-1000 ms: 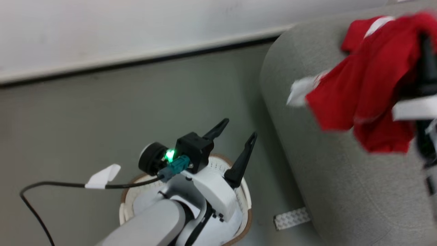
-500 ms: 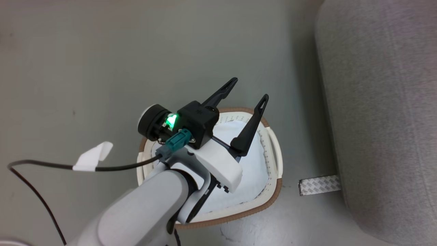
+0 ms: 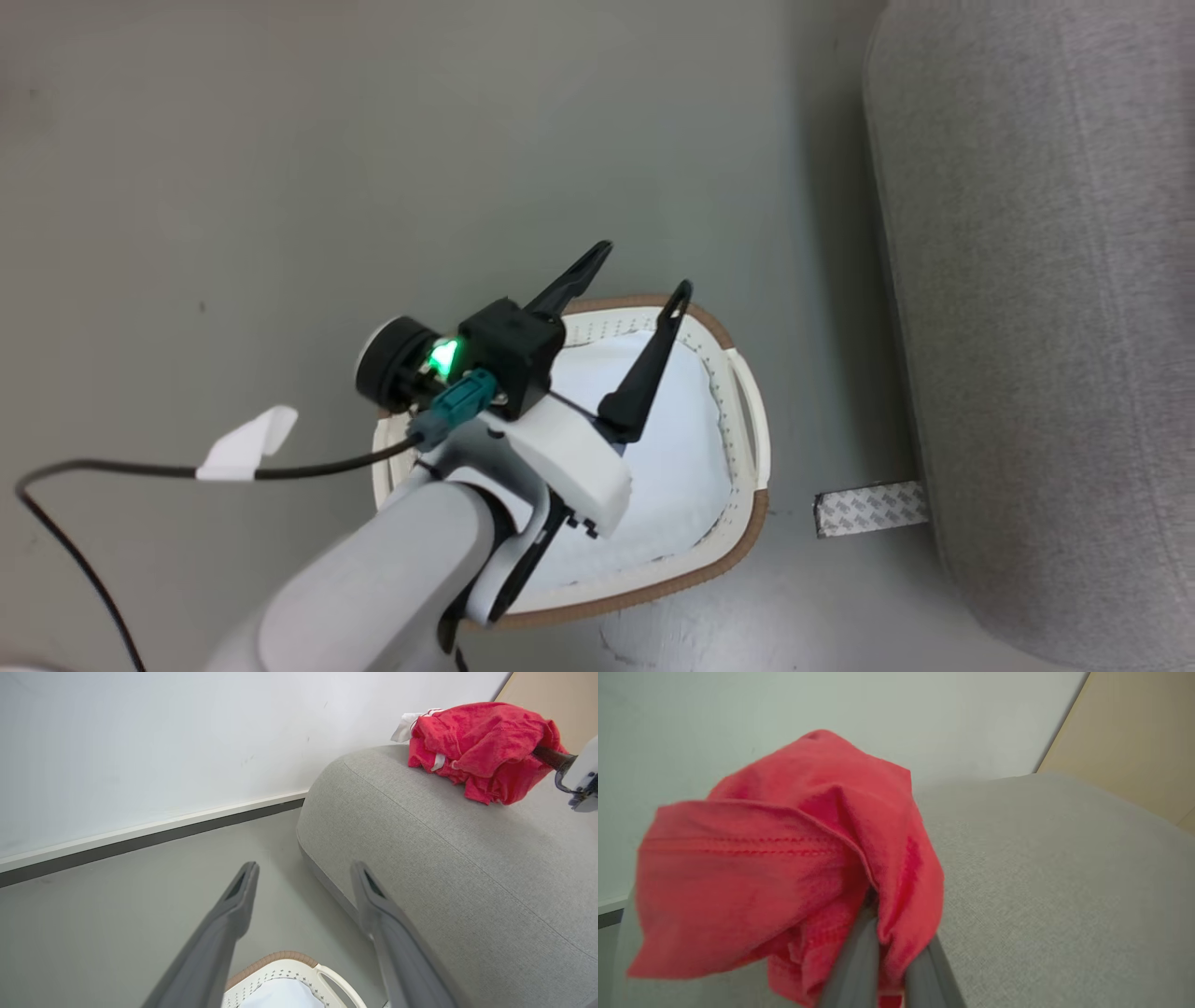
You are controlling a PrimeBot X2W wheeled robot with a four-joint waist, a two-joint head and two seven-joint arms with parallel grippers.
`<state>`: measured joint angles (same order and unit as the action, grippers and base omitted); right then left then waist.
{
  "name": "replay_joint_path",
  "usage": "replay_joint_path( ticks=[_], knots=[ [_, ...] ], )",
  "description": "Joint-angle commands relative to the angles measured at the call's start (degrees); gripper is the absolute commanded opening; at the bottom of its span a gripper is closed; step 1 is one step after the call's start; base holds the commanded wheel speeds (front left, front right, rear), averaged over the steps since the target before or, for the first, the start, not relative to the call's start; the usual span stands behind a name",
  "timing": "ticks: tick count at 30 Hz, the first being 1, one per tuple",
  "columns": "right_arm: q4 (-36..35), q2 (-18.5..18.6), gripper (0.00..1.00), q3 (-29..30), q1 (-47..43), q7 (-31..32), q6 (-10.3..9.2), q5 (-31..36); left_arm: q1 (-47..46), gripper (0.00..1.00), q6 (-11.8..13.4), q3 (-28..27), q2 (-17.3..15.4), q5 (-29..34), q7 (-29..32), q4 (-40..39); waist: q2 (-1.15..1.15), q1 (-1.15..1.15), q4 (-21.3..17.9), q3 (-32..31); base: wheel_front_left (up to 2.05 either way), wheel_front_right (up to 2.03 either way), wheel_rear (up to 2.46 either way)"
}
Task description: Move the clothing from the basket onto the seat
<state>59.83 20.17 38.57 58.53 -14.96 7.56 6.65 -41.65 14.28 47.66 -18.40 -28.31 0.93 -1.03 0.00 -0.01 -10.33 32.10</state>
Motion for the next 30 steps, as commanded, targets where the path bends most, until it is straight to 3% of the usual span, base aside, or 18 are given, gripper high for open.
replay_joint_path(
  ticks=[1, 7, 13, 20, 30],
  knots=[
    [-0.96, -1.17, 1.00, 0.94, -1.92, -0.26, -0.15, 0.79, 1.42, 1.00, 0.45, -0.35, -0.56, -0.36, -0.97, 0.29, 0.00, 0.01, -0.94, -1.90, 0.00, 0.00, 0.00],
    [-8.61, -6.62, 1.00, -1.01, -10.68, -0.25, -0.14, 1.28, 5.38, 1.00, 2.53, -1.95, -1.77, -1.16, -4.43, 1.63, 0.00, 0.01, -2.03, -7.68, 0.00, 0.00, 0.00],
    [-22.27, -12.02, 1.00, -6.97, -22.23, -0.24, -0.14, -3.40, 11.14, 1.00, 4.96, -4.42, -2.65, -2.73, -9.89, 3.60, 0.00, 0.01, -1.70, -14.63, 0.00, 0.00, 0.00],
    [-38.05, -15.03, 1.00, -17.86, -36.04, -0.18, -0.14, -8.86, 19.27, 1.00, 6.39, -7.92, -4.09, -5.50, -14.53, 6.94, 0.00, 0.01, 0.45, -21.41, 0.00, 0.00, 0.00],
    [-48.24, -16.97, 1.00, -29.85, -49.39, -0.17, -0.14, -6.39, 29.45, 1.00, 6.22, -14.69, -2.64, -5.12, -16.06, 11.01, 0.00, 0.01, 3.61, -28.23, 0.00, 0.00, 0.00]
  ],
)
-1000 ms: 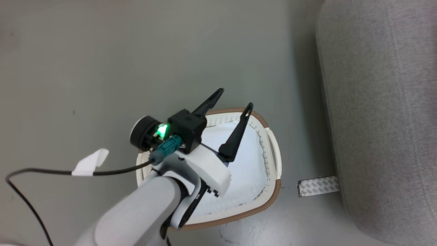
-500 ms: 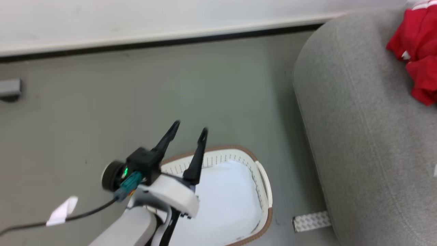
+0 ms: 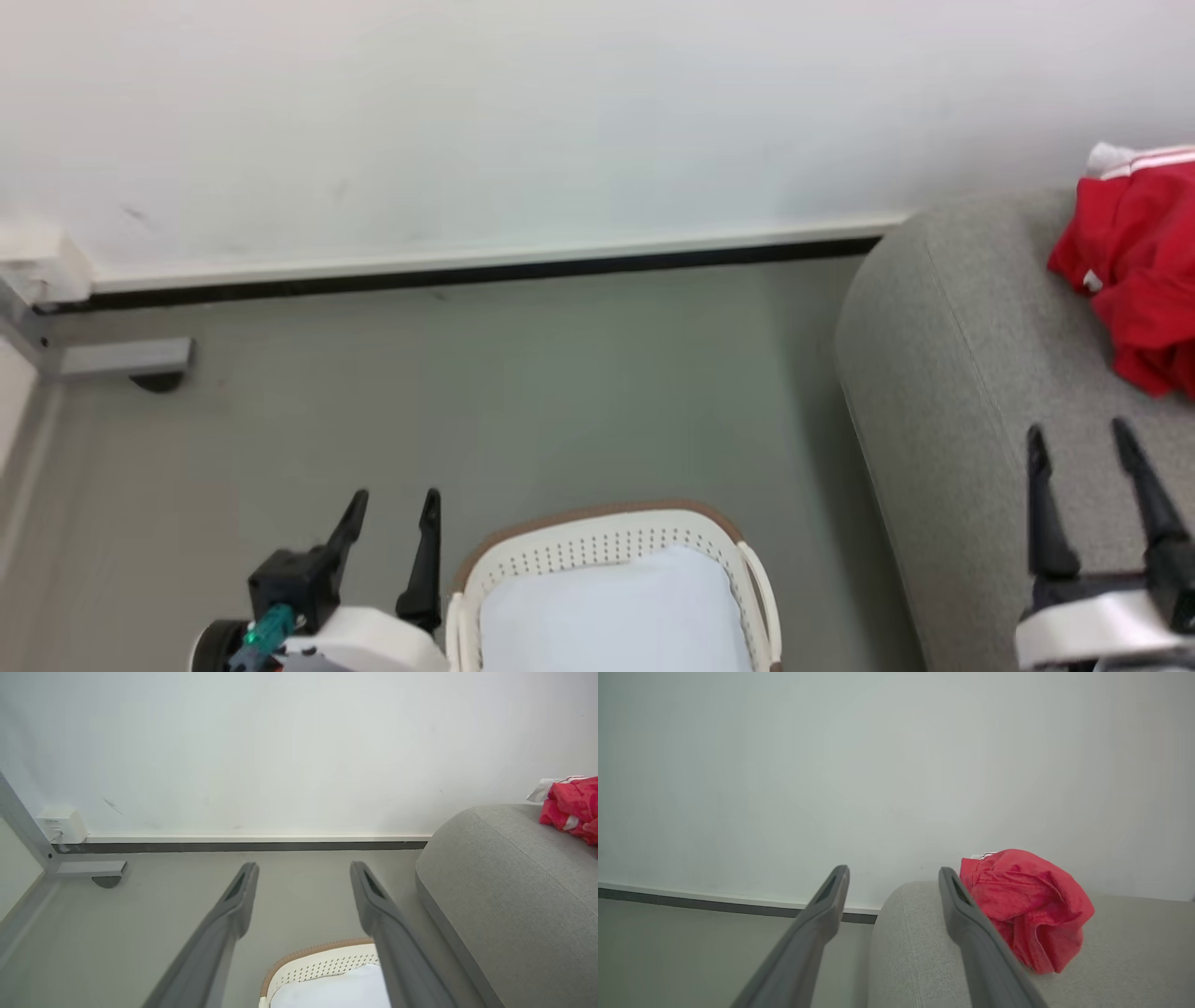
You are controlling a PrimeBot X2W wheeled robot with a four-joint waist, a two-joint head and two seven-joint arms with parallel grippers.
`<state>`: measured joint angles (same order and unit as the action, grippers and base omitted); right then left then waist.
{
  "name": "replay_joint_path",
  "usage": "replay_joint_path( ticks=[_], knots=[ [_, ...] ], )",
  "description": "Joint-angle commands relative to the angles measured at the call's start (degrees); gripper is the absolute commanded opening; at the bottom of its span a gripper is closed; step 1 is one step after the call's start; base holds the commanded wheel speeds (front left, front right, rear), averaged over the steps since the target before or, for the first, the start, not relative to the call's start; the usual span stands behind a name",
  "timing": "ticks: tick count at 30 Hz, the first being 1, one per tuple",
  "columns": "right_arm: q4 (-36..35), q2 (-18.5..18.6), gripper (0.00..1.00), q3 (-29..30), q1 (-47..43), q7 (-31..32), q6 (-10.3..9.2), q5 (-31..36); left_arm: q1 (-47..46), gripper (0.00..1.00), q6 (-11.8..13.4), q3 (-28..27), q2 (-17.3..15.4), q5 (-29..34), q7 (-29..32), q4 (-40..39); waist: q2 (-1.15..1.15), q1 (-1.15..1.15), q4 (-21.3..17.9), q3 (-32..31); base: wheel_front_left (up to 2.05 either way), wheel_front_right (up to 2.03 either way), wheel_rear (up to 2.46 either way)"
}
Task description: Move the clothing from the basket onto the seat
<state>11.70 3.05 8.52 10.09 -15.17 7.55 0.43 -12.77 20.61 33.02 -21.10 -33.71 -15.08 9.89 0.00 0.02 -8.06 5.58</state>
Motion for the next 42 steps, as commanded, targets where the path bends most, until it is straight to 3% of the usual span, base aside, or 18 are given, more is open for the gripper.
replay_joint_path(
  ticks=[1, 10, 22, 34, 42],
  knots=[
    [-0.41, 0.05, 1.00, -0.74, -2.13, 0.04, -0.14, -0.02, 1.71, 1.00, -0.61, -1.08, 0.45, 1.01, -0.05, 0.16, 0.00, -0.02, 1.66, -2.41, 0.00, 0.00, 0.00],
    [0.96, -0.04, 1.00, -6.83, -9.22, 0.04, -0.14, -3.34, 10.45, 1.00, -6.31, -12.82, 5.28, 9.00, -0.06, 1.23, 0.00, -0.02, 2.44, -6.20, 0.00, 0.00, 0.00],
    [4.13, -0.09, 1.00, -10.46, -9.83, 0.04, -0.13, -6.03, 14.86, 1.00, -13.61, -26.25, 12.19, 17.17, -0.07, 5.21, 0.00, -0.02, 3.17, -8.17, 0.00, 0.00, 0.00],
    [5.27, -0.10, 1.00, -10.82, -9.20, 0.04, -0.13, -7.44, 14.73, 1.00, -18.90, -32.50, 15.91, 22.25, -0.08, 7.25, 0.00, -0.02, 4.71, -8.47, 0.00, 0.00, 0.00],
    [5.53, -0.09, 1.00, -11.43, -9.32, 0.04, -0.14, -7.98, 14.62, 1.00, -20.59, -34.53, 17.15, 24.36, -0.08, 7.45, 0.00, -0.02, 4.14, -8.28, 0.00, 0.00, 0.00]
  ],
)
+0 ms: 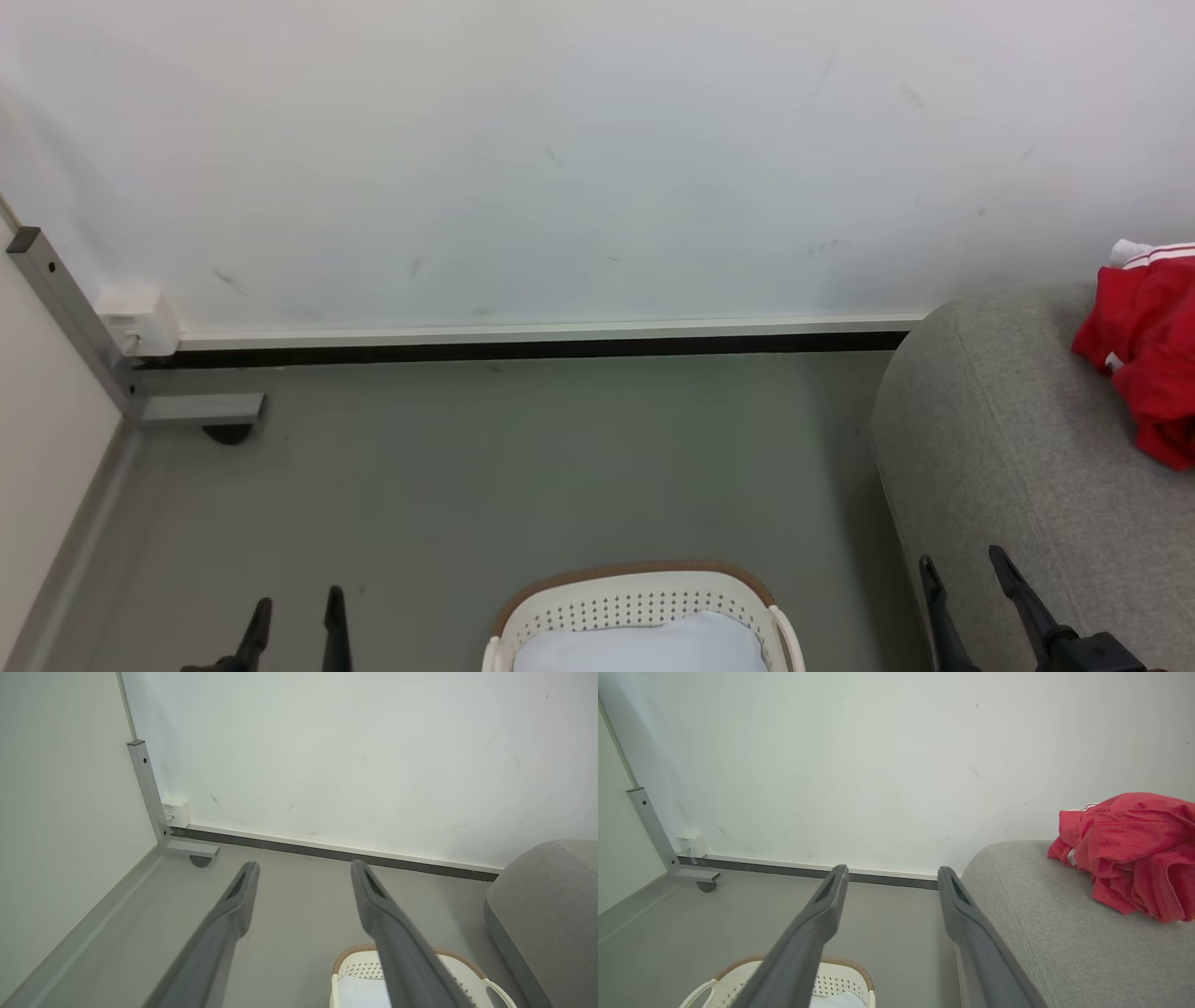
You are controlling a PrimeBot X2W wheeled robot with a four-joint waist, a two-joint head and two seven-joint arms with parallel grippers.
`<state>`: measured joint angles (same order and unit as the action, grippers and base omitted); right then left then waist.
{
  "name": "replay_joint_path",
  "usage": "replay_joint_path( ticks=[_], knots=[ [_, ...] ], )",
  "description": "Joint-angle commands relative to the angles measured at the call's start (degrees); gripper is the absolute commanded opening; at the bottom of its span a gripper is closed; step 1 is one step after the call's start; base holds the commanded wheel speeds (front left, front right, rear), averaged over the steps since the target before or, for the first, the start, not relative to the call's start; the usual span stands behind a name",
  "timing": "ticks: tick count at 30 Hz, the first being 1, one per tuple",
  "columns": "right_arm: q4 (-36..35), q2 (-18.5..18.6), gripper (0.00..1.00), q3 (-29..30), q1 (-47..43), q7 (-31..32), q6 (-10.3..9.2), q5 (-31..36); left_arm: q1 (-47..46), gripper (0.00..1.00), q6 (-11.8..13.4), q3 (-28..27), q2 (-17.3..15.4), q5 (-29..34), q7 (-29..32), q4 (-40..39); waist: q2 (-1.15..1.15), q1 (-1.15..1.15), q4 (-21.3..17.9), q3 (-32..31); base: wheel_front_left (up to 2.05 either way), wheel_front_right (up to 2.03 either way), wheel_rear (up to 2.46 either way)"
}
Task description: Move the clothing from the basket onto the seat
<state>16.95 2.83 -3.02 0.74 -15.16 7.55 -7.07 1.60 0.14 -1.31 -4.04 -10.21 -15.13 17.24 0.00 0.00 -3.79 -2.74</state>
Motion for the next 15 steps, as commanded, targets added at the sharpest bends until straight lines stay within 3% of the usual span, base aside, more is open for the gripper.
replay_joint_path(
  ticks=[1, 15],
  knots=[
    [0.29, 0.13, 1.00, 0.16, 0.02, 0.02, -0.13, -0.45, 0.17, 1.00, -0.34, -0.38, 0.21, 1.06, -0.02, 0.13, 0.00, 0.00, -0.23, 0.07, 0.00, 0.00, 0.00],
    [0.89, 0.13, 1.00, 1.09, 0.36, 0.02, -0.13, -0.28, -0.40, 1.00, -1.68, -1.07, 0.93, 1.70, -0.02, 1.69, 0.00, 0.00, -1.39, 0.06, 0.00, 0.00, 0.00]
  ],
)
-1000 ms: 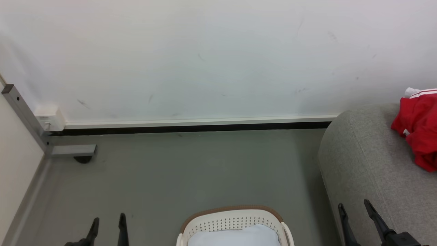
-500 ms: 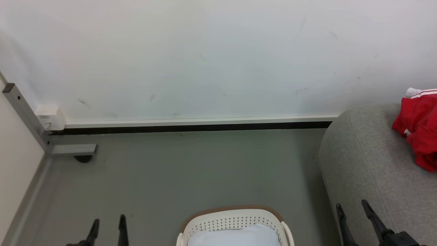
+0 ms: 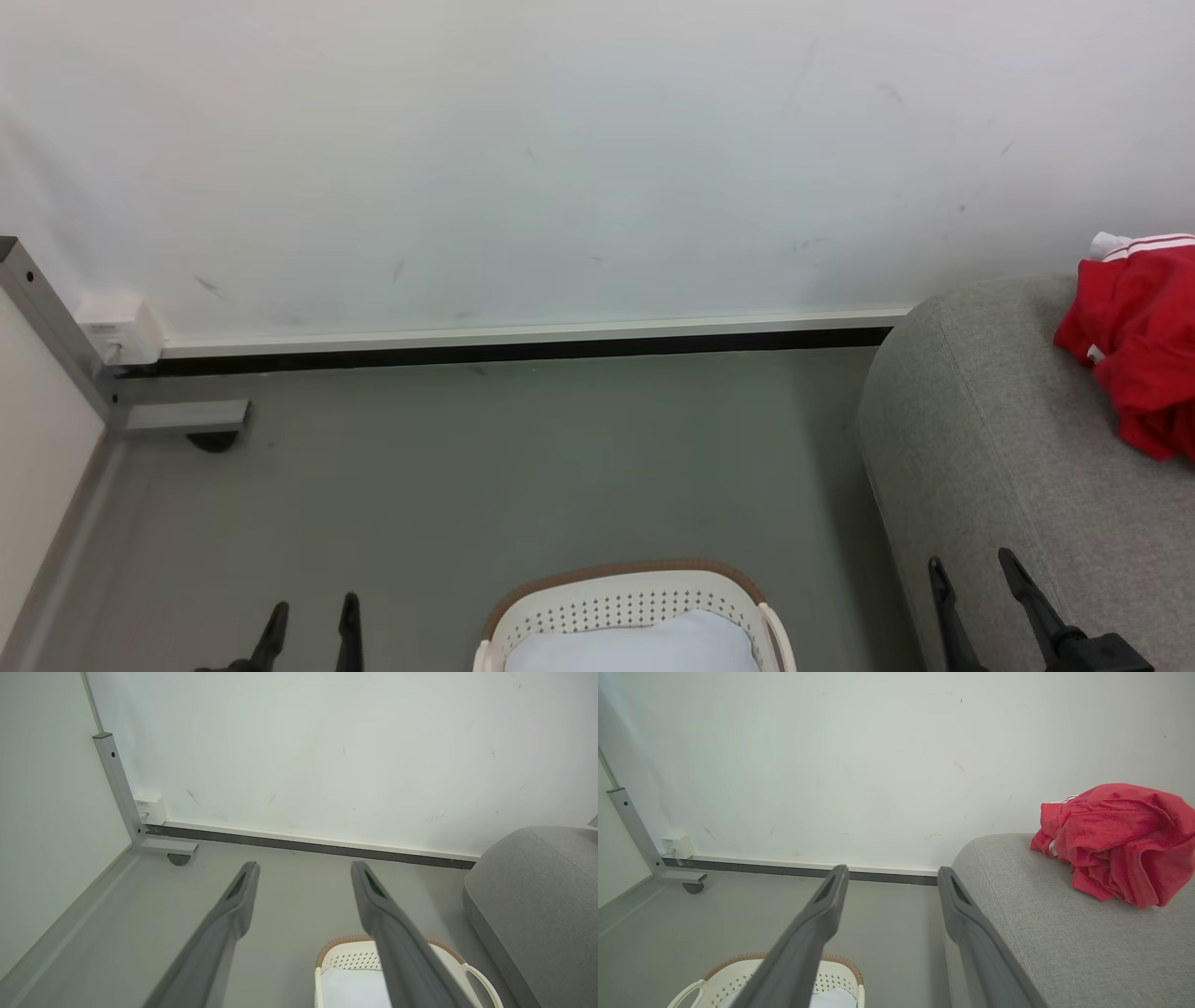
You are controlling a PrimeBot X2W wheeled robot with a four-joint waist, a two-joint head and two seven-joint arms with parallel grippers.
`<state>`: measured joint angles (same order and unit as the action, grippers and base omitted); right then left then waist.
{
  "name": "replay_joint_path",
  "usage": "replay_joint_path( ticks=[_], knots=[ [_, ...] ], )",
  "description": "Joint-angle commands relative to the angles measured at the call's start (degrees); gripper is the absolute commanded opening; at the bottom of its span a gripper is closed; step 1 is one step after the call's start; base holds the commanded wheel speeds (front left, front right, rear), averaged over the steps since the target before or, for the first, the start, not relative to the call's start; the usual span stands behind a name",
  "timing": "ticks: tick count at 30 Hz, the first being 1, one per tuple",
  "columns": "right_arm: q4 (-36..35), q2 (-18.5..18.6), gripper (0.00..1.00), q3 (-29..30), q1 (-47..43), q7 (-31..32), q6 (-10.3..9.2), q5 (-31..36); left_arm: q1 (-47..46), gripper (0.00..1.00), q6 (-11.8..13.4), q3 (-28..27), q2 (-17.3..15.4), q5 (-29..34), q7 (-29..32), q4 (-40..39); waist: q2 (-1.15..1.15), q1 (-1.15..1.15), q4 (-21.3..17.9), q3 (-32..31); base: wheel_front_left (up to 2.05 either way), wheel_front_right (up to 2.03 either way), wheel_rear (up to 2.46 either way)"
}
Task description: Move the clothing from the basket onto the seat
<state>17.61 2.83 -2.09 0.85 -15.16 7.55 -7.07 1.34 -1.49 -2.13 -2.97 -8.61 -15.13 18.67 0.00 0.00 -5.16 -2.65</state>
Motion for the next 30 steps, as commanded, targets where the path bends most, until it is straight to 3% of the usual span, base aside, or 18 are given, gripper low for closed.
replay_joint_path(
  ticks=[1, 10, 11, 17, 30],
  knots=[
    [0.30, 0.13, 1.00, 0.19, 0.25, 0.02, -0.13, -0.31, -0.21, 1.00, -0.15, -0.31, -0.13, 0.11, -0.02, 0.43, 0.00, 0.00, -0.04, -0.05, 0.00, 0.00, 0.00],
    [0.57, 0.13, 1.00, 0.72, 0.49, 0.02, -0.13, -0.24, -0.60, 1.00, -0.53, -0.71, -0.04, -0.31, -0.02, 0.46, 0.00, 0.00, 0.11, 0.06, 0.00, 0.00, 0.00],
    [0.53, 0.00, 0.00, 0.60, 0.12, 0.00, 0.00, 0.00, -0.20, 0.00, -0.44, -0.68, 0.16, -0.05, 0.00, 0.49, 0.00, 0.00, 0.10, 0.07, 0.00, 0.00, 0.00],
    [2.46, -0.36, 0.00, 0.61, -1.08, 0.32, 0.01, -0.91, 0.40, 0.00, -0.56, -0.90, 0.64, -0.81, 0.44, 2.77, 0.00, 0.00, 0.13, 0.09, 0.00, 0.00, 0.00],
    [1.30, -0.25, 0.00, 2.03, 0.13, 4.06, 0.00, -15.67, -1.12, 0.00, -1.51, -1.59, 0.52, -15.33, 4.24, 1.47, 0.00, 0.00, 0.66, 0.37, 0.00, 0.00, 0.00]
  ],
)
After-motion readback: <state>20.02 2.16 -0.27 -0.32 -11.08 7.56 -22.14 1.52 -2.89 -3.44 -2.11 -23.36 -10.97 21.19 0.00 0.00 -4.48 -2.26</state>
